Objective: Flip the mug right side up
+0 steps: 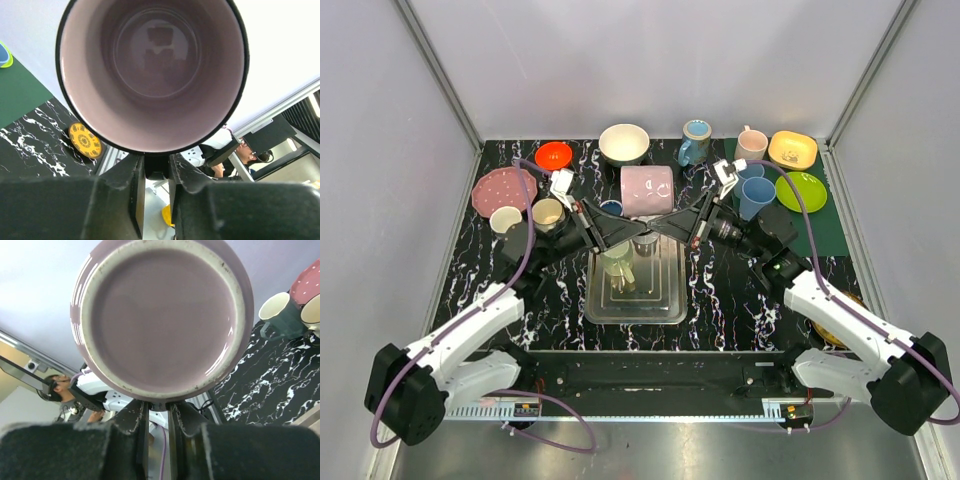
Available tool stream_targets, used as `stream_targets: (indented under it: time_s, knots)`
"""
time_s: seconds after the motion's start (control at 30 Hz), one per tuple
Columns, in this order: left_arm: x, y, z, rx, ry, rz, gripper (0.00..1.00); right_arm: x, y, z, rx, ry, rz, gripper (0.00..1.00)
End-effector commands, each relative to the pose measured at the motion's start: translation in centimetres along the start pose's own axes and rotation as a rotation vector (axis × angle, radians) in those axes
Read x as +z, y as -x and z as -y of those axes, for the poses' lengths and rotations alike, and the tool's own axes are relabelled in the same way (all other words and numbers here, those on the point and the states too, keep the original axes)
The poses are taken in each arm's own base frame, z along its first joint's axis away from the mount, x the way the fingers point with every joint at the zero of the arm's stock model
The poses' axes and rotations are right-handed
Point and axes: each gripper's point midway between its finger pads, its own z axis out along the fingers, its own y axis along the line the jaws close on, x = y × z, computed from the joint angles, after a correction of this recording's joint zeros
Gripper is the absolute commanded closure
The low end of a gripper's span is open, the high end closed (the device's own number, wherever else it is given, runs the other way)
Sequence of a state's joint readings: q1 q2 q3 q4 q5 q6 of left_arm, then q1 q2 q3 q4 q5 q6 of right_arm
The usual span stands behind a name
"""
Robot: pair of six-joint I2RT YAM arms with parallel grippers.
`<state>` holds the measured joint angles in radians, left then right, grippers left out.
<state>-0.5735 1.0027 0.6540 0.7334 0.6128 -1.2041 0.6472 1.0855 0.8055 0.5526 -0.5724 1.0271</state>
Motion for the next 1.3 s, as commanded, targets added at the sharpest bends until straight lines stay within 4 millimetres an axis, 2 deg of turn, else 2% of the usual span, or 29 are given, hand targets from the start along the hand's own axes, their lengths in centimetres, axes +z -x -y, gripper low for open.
stream_targets:
  time_s: [0.0, 0.03, 0.13, 0.2, 0.23, 0.27, 0.3, 0.33, 0.37, 0.4, 0.43, 0.47, 0.5, 0.53, 0.57, 0.6, 0.67, 0.7, 0.77, 0.8, 0.83, 0.9, 1.0, 1.07, 1.13, 1.27]
  knots:
    - [0.8, 2.0, 4.8, 0.099, -0.151, 0.048, 0.97, -0.2, -0.7, -1.7, -0.085, 0.06, -0.05, 1.0]
    - [0.9, 2.0, 4.8, 0.099, -0.154, 0.049, 1.0, -0.2, -0.9, -1.4, -0.084, 0.053, -0.056, 1.0]
    - [0.4, 2.1, 4.5, 0.093, -0.115, 0.07, 1.0, -0.3, -1.4, -0.3, -0.094, -0.002, -0.091, 1.0]
    - [0.1, 2.8, 3.5, 0.152, -0.034, 0.113, 1.0, -0.5, -1.8, 0.9, -0.105, -0.078, -0.123, 0.7]
    - [-0.6, 2.3, 2.3, 0.145, 0.058, 0.1, 1.0, -0.7, -1.9, 1.2, -0.114, -0.104, -0.127, 0.61]
    - [-1.0, 3.4, 1.9, 0.231, 0.12, 0.139, 1.0, -1.2, -1.7, 2.0, -0.108, -0.176, -0.123, 0.53]
    - [-1.6, 3.5, 1.2, 0.262, 0.185, 0.145, 1.0, -1.6, -1.4, 2.5, -0.149, -0.213, -0.119, 0.43]
    - [-3.3, 2.9, -0.6, 0.254, 0.321, 0.119, 1.0, -1.9, -1.3, 3.0, -0.166, -0.256, -0.117, 0.4]
    - [-4.4, 4.7, -1.1, 0.345, 0.422, 0.179, 1.0, -2.8, -1.1, 4.1, -0.196, -0.346, -0.116, 0.38]
    - [-5.8, 5.1, -1.2, 0.38, 0.491, 0.198, 1.0, -3.3, -0.8, 4.8, -0.212, -0.394, -0.111, 0.36]
    - [-8.0, 4.2, -3.6, 0.365, 0.646, 0.155, 1.0, -3.8, -0.6, 5.3, -0.225, -0.44, -0.106, 0.35]
    - [-10.2, 6.3, -4.1, 0.414, 0.788, 0.238, 1.0, -4.7, -0.3, 6.5, -0.232, -0.531, -0.098, 0.34]
    - [-13.2, 5.2, -6.1, 0.399, 0.955, 0.19, 1.0, -5.3, -0.1, 7.2, -0.259, -0.573, -0.1, 0.34]
    - [-14.9, 5.9, -5.9, 0.41, 1.041, 0.209, 1.0, -5.7, 0.0, 7.8, -0.267, -0.611, -0.098, 0.34]
    - [-17.8, 7.0, -6.6, 0.432, 1.192, 0.277, 1.0, -6.4, 0.2, 8.6, -0.272, -0.667, -0.085, 0.34]
    - [-20.7, 6.1, -7.2, 0.427, 1.322, 0.243, 1.0, -6.8, 0.2, 8.9, -0.274, -0.684, -0.081, 0.34]
    - [-24.5, 7.4, -6.4, 0.461, 1.475, 0.339, 1.0, -7.2, -0.2, 9.3, -0.278, -0.689, -0.076, 0.34]
    - [-26.6, 7.0, -5.9, 0.467, 1.537, 0.353, 1.0, -7.2, -0.3, 9.4, -0.278, -0.682, -0.073, 0.34]
    - [-29.3, 7.8, -4.6, 0.483, 1.625, 0.457, 1.0, -7.2, -0.8, 9.7, -0.271, -0.665, -0.07, 0.35]
    - [-30.7, 7.5, -4.3, 0.488, 1.674, 0.459, 1.0, -7.2, -1.0, 9.9, -0.267, -0.662, -0.072, 0.35]
    - [-31.6, 7.9, -3.7, 0.486, 1.705, 0.52, 1.0, -7.2, -1.2, 10.0, -0.264, -0.655, -0.073, 0.35]
    - [-32.6, 7.6, -3.2, 0.477, 1.742, 0.53, 1.0, -7.0, -1.8, 10.1, -0.251, -0.635, -0.09, 0.36]
    - [-33.2, 7.4, -3.1, 0.448, 1.758, 0.559, 1.0, -6.9, -2.5, 10.2, -0.242, -0.614, -0.112, 0.36]
    - [-33.4, 6.7, -4.0, 0.425, 1.779, 0.541, 1.0, -7.0, -2.7, 10.1, -0.249, -0.607, -0.121, 0.37]
    - [-33.6, 5.4, -5.8, 0.395, 1.817, 0.491, 1.0, -7.2, -2.7, 10.1, -0.254, -0.606, -0.12, 0.37]
    - [-33.1, 4.8, -8.1, 0.356, 1.844, 0.47, 1.0, -7.4, -3.0, 9.6, -0.258, -0.581, -0.118, 0.37]
